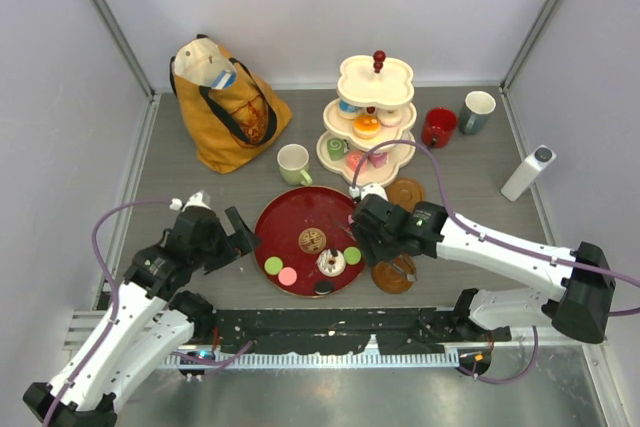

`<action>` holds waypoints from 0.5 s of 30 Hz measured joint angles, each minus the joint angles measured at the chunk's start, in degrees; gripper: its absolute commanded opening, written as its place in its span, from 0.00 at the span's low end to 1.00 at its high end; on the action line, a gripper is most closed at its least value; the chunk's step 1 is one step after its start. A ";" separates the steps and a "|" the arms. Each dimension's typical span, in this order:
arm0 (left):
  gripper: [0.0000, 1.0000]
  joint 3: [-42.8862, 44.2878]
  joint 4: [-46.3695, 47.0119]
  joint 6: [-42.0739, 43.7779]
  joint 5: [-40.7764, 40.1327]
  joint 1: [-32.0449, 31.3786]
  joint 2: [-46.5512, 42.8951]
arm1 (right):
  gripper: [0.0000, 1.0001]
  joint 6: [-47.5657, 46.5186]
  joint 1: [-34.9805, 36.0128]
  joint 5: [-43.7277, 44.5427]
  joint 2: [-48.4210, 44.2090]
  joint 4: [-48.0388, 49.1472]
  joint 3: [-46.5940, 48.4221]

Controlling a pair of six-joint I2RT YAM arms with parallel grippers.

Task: Serve the afternoon tea

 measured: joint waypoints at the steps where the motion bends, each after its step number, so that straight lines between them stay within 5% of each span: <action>1: 1.00 -0.07 -0.02 -0.07 0.00 0.00 0.00 | 0.64 0.74 0.00 0.37 0.00 -0.46 -0.44; 15: 1.00 -0.81 -0.17 -0.11 0.48 0.00 0.98 | 0.63 5.03 0.00 0.92 0.92 -3.52 -4.63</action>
